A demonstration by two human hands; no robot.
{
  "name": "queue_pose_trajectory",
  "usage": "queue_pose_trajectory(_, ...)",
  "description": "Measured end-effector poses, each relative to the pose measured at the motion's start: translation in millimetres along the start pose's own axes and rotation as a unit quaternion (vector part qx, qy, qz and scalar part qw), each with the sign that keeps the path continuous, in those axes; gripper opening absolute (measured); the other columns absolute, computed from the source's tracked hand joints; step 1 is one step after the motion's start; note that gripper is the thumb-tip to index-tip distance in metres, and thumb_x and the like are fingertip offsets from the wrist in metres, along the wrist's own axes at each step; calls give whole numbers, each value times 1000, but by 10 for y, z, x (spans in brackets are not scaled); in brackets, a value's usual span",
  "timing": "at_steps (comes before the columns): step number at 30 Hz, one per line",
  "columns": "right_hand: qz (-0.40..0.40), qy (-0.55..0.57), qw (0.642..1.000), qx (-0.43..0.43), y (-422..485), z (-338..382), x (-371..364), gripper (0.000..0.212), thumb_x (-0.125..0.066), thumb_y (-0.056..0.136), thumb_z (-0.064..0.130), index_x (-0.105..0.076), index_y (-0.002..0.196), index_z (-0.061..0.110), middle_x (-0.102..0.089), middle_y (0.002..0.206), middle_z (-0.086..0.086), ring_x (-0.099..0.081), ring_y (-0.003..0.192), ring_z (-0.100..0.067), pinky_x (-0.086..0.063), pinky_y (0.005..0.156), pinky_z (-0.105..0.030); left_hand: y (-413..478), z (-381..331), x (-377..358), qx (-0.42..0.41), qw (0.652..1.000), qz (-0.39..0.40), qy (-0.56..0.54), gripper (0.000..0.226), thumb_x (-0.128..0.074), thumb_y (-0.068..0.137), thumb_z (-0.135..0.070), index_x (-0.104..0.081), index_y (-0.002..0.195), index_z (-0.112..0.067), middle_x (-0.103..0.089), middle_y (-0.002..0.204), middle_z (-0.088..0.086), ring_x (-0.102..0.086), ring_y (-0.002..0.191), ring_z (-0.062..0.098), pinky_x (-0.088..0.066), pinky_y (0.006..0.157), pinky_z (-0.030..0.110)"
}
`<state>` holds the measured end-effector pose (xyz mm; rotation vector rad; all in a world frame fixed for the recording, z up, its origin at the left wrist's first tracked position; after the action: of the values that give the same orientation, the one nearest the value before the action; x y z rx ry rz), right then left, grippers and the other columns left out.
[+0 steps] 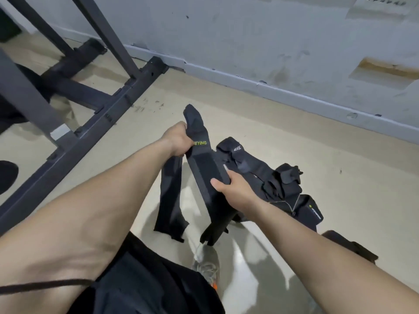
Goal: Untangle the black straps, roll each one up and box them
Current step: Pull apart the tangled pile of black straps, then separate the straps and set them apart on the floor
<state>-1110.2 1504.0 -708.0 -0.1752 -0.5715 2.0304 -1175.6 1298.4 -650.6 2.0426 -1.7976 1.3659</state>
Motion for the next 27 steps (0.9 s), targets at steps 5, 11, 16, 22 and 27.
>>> queue_pose_trajectory(5,44,96,993,-53,421,-143,-292,22,-69,94,32,-74,110,18,-77,108,-4,-73,103,-25,-55,99,-49,542,146,242,-38,999,35,14,14,-59,98,-3,-49,105,-10,-61,97,14,-64,72,28,-61,62,34)
queue_pose_trajectory(11,107,70,986,-108,804,-659,-402,31,-78,85,16,-71,115,15,-77,107,-6,-75,99,-22,-59,94,-41,1218,590,95,-34,999,5,-10,13,-60,97,-6,-50,99,-13,-61,86,10,-63,71,25,-59,62,34)
queue_pose_trajectory(16,110,72,983,-125,1061,-1047,-461,27,-72,90,8,-71,115,15,-78,106,0,-74,98,-15,-59,85,-26,1818,971,-182,-21,999,-33,-16,13,-62,96,-11,-52,97,-18,-57,83,1,-55,76,21,-51,75,36)
queue_pose_trajectory(22,97,106,972,-186,1398,-1535,-666,36,-72,89,11,-64,124,18,-76,112,0,-73,103,-17,-57,96,-38,2484,1179,-399,-15,994,-89,-62,12,-60,99,-10,-55,104,-20,-59,84,0,-53,74,21,-44,67,28)
queue_pose_trajectory(27,2,131,962,-240,1701,-1790,-772,25,-64,98,15,-60,123,15,-73,110,2,-71,100,-15,-58,86,-25,2836,1283,-655,24,982,-126,-140,22,-57,98,-6,-57,115,-21,-54,79,-6,-53,78,18,-59,86,39)
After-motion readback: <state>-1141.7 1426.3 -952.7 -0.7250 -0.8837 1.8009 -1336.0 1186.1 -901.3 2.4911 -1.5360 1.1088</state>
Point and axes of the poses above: each hand's wrist, its own y-axis towards the middle knuckle, its own x-axis out of the back of the hand, z = x × y, the point moved 1 cm from there along y, towards the middle knuckle
